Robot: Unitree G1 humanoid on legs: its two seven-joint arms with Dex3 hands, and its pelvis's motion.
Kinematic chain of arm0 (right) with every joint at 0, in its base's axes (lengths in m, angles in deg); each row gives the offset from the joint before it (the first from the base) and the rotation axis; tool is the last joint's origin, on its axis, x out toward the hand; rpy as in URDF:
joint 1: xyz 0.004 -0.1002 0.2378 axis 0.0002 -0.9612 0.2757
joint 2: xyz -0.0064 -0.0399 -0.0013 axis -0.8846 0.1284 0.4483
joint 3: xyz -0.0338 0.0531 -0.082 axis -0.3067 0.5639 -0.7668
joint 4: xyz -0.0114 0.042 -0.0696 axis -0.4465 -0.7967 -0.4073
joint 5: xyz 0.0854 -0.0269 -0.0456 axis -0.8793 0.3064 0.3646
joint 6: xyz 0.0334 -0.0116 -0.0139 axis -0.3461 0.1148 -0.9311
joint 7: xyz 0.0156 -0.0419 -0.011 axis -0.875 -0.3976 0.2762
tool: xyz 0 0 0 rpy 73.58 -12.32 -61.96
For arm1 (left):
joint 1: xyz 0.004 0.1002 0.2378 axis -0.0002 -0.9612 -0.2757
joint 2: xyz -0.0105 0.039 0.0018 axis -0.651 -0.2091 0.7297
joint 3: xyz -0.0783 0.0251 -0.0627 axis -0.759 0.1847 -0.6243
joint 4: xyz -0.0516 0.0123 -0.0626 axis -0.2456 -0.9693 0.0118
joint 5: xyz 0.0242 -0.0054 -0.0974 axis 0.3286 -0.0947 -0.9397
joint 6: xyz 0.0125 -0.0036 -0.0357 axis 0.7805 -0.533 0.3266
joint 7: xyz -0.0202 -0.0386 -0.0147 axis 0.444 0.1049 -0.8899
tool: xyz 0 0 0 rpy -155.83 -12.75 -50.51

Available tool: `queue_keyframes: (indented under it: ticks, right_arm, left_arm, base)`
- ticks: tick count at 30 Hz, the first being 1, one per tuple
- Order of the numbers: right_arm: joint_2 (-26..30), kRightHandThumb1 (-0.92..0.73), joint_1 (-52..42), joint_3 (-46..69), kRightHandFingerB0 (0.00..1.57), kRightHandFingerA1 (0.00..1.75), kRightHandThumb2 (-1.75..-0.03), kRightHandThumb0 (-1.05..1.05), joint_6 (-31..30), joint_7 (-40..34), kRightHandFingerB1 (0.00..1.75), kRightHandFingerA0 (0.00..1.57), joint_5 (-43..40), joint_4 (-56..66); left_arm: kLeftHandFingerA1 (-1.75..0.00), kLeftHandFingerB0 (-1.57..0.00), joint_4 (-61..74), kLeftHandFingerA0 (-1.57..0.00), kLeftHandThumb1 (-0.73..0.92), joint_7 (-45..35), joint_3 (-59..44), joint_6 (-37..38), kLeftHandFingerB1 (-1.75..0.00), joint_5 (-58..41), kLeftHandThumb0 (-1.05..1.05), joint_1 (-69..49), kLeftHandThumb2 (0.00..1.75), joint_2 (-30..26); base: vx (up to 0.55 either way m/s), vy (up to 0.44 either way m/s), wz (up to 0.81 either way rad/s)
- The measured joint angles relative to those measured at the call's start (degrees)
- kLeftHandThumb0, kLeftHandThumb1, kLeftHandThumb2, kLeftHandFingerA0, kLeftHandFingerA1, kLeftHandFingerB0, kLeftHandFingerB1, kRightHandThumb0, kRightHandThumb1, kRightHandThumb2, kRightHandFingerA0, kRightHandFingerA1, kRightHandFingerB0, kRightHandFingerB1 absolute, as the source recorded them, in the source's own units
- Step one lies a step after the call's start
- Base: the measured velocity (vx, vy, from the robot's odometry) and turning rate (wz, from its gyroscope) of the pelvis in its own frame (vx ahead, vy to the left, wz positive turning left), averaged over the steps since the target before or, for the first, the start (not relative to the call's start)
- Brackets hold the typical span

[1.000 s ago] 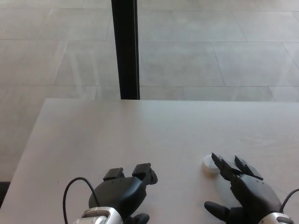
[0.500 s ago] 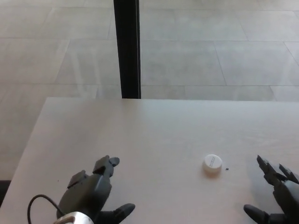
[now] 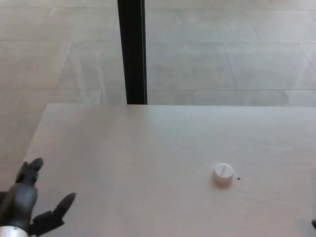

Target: The robot uses its left hand to to lift the bottle kept on the middle of the desk and tilts it towards its right hand. It then uses its right hand to rotate its cap to open it and places the bottle and cap back on the desk

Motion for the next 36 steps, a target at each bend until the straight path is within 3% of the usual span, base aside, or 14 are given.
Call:
queue_keyframes:
  ticks: [4,5,10,11,12,13,14,15,18,19,23,25,35,36]
  right_arm:
    - [0.8,-0.52,-3.0,5.1,0.12,0.02,-0.79,-0.86,0.4,0.3,0.19,0.00,-1.9,-2.0]
    - [1.0,-0.58,-3.6,6.4,0.05,0.00,-0.80,-0.67,0.4,0.4,0.23,0.00,-2.4,-2.5]
    - [1.6,-0.60,-6.2,13.1,0.09,0.12,-0.77,-0.62,0.8,0.6,0.27,0.00,-5.1,-6.3]
    - [1.6,-0.64,-6.6,14.7,0.09,0.41,-0.62,-0.56,0.8,0.7,0.23,0.03,-5.8,-7.2]
    - [1.6,-0.66,-7.0,16.3,0.06,0.33,-0.63,-0.54,0.8,0.8,0.20,0.04,-6.5,-8.1]
    - [1.6,-0.66,-7.2,17.7,0.07,0.27,-0.63,-0.51,0.9,0.9,0.23,0.05,-7.1,-9.0]
    - [1.6,-0.45,-7.4,19.2,0.00,0.41,-0.88,-0.51,0.9,1.1,0.35,0.00,-7.8,-9.9]
    - [1.6,-0.67,-7.5,20.7,0.08,0.46,-0.63,-0.51,0.9,1.3,0.20,0.14,-8.6,-11.0]
    - [1.6,-0.52,-8.0,24.5,0.00,0.53,-1.05,-0.34,0.8,1.5,0.50,0.03,-10.4,-14.0]
    - [1.6,-0.60,-8.1,25.2,0.05,0.20,-0.81,-0.54,0.8,1.5,0.27,0.00,-10.8,-14.7]
    - [1.6,-0.66,-8.9,29.8,0.11,0.23,-0.61,-0.52,0.3,1.6,0.27,0.00,-13.2,-19.2]
    - [1.5,-0.66,-9.4,32.2,0.10,0.26,-0.61,-0.52,-0.1,1.7,0.28,0.00,-14.5,-21.5]
    - [-1.0,-0.66,-11.6,41.9,0.12,0.26,-0.62,-0.49,-2.9,2.1,0.27,0.07,-21.0,-31.3]
    - [-1.1,-0.45,-11.7,42.4,0.00,0.59,-0.93,-0.34,-3.1,2.2,0.45,0.28,-21.5,-32.4]
  left_arm:
    - [-0.66,-0.33,-3.0,-0.48,0.60,-0.4,-8.0,0.4,-0.53,-2.9,-0.64,-2.7,0.98,-2.0]
    - [-0.61,-0.34,-3.9,-0.43,0.79,-0.4,-9.9,0.6,-0.41,-3.6,-0.61,-3.3,0.63,-2.4]
    - [-0.81,-0.43,-10.8,-0.58,0.81,-0.6,-19.7,2.0,-0.54,-7.3,-0.62,-7.0,0.64,-4.8]
    - [-0.77,-0.41,-12.9,-0.57,0.81,-0.6,-21.9,2.5,-0.47,-8.1,-0.63,-8.0,0.64,-5.3]
    - [-0.75,-0.31,-15.1,-0.55,0.66,-0.6,-23.8,2.9,-0.53,-8.9,-0.65,-8.9,1.02,-5.8]
    - [-0.70,-0.33,-17.0,-0.52,0.84,-0.6,-25.4,3.3,-0.39,-9.5,-0.66,-9.7,0.65,-6.3]
    - [-0.67,-0.28,-19.2,-0.48,0.65,-0.6,-27.1,3.7,-0.52,-10.2,-0.66,-10.6,1.01,-6.8]
    - [-0.54,-0.31,-21.5,-0.48,0.85,-0.6,-28.7,4.1,-0.39,-10.9,-0.63,-11.6,0.65,-7.1]
    - [-0.49,-0.29,-27.7,-0.42,0.82,-0.5,-32.6,5.1,-0.39,-12.6,-0.59,-14.3,0.64,-7.6]
    - [-0.55,-0.27,-29.2,-0.38,0.79,-0.5,-33.4,5.3,-0.41,-12.9,-0.60,-14.9,0.64,-7.7]
    - [-0.58,-0.19,-38.3,-0.32,0.69,-0.4,-37.3,6.4,-0.49,-14.8,-0.68,-18.7,0.98,-8.1]
    - [-0.50,-0.26,-42.6,-0.42,0.86,-0.4,-39.0,7.0,-0.37,-15.8,-0.65,-20.5,0.66,-8.4]
    - [-0.54,-0.37,-64.1,-0.59,0.86,-0.3,-47.7,12.0,-0.42,-21.9,-0.64,-25.2,0.64,-12.5]
    - [-0.56,-0.46,-65.6,-0.66,0.83,-0.2,-47.8,12.6,-0.47,-22.3,-0.62,-25.3,0.64,-13.0]
  base:
    - [0.00,0.000,0.00]
    - [0.00,0.000,0.00]
    - [0.00,0.000,0.00]
    - [0.00,0.000,0.00]
    - [0.00,0.000,0.00]
    - [0.00,0.000,0.00]
    - [0.00,0.000,0.00]
    - [0.00,0.000,0.00]
    - [0.00,0.000,0.00]
    - [0.00,0.000,0.00]
    - [0.00,0.000,0.00]
    - [0.00,0.000,0.00]
    - [0.00,0.000,0.00]
    - [0.00,0.000,0.00]
